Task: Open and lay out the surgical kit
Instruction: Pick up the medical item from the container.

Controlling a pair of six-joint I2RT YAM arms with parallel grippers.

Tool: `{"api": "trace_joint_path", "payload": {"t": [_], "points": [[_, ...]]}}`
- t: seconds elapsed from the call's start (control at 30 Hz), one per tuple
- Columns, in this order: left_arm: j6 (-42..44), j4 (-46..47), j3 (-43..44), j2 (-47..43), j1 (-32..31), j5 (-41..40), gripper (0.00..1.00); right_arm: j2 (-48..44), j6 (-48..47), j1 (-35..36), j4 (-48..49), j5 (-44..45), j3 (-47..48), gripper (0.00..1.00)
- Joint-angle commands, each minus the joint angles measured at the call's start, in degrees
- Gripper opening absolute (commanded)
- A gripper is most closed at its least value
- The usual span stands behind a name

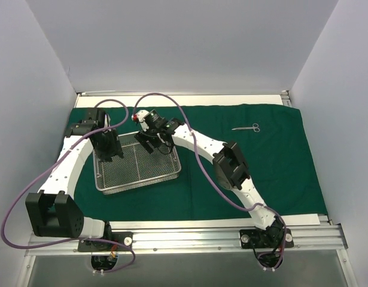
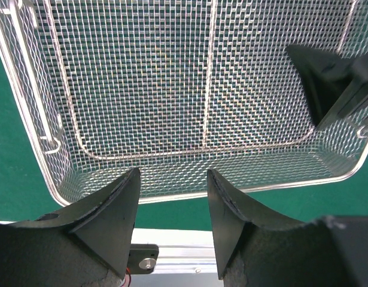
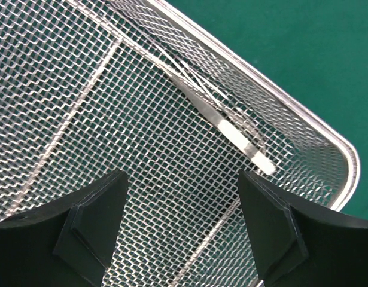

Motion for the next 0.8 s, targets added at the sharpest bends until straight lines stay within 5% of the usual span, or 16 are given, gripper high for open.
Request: {"api": "trace_joint_path", "payload": {"t": [0.0, 0.77], "points": [[-0.8, 1.8, -1.1, -2.5, -0.4, 1.1, 0.57, -0.1, -2.9, 0.5, 2.2, 4.3, -0.6, 0.75], [-1.3, 2.4, -3.9, -3.0, -1.2, 2.1, 0.57, 4.0, -5.2, -0.3, 11.9, 3.8, -2.1, 0.71]]}}
